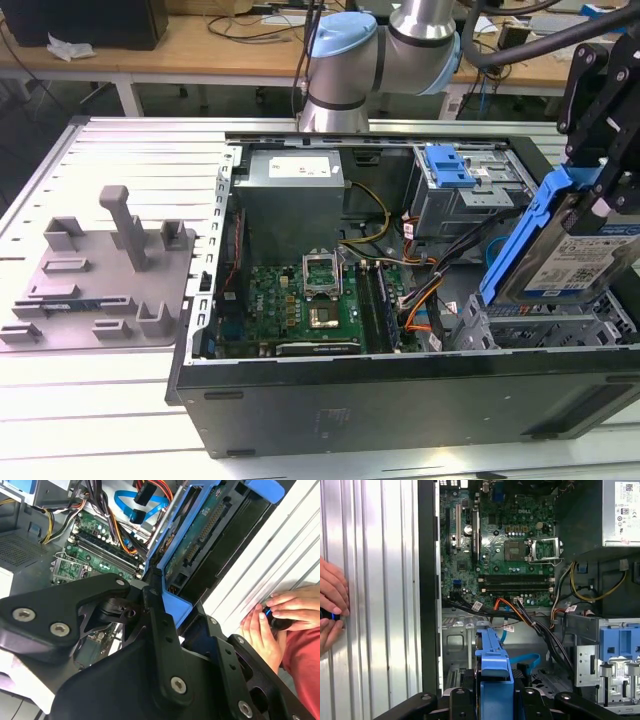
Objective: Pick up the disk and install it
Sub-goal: 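Insert the disk into the insertion slot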
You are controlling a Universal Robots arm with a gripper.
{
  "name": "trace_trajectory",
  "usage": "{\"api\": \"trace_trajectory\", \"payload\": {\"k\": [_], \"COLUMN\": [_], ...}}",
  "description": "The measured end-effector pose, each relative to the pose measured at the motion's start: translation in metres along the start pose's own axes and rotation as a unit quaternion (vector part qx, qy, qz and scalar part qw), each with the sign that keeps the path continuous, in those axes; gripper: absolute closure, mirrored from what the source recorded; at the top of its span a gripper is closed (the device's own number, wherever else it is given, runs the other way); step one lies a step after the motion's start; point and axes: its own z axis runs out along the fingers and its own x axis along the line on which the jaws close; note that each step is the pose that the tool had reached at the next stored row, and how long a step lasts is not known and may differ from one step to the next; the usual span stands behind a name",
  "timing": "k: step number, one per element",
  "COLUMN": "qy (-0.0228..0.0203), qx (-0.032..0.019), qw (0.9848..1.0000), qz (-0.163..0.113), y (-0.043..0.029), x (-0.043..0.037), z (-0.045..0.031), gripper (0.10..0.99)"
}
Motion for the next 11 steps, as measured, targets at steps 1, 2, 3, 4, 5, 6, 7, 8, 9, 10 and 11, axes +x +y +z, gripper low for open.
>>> {"api": "trace_trajectory", "payload": {"k": [1,2,3,4,5,6,7,8,9,10,11], "qy": [0.0000,0.0000,0.0000,0.0000,0.0000,0.0000,0.0000,0.0000,0.0000,0.0000,0.0001], "qx": [0.0000,0.0000,0.0000,0.0000,0.0000,0.0000,0.0000,0.0000,0.0000,0.0000,0.0000], "qw": [1.0000,1.0000,1.0000,1.0000,1.0000,1.0000,1.0000,1.0000,1.0000,1.0000,1.0000], "qz": [0.000,0.000,0.000,0.000,0.000,0.000,0.000,0.000,0.000,0.000,0.000], "y": [0.0000,0.0000,0.0000,0.0001,0.0000,0.0001,0.0001,0.0001,0.0000,0.0000,-0.0001], "x": [0.0000,0.0001,0.0001,0.0002,0.0002,0.0003,0.0003,0.0004,0.0004,0.0005,0.0006], "z": [0.0007,0.0019,0.0026,0.0037,0.0045,0.0052,0.0061,0.0068,0.0076,0.0082,0.0094], "gripper": [0.718,0.718,0.718,0.718,0.718,0.718,0.718,0.718,0.718,0.718,0.718]}}
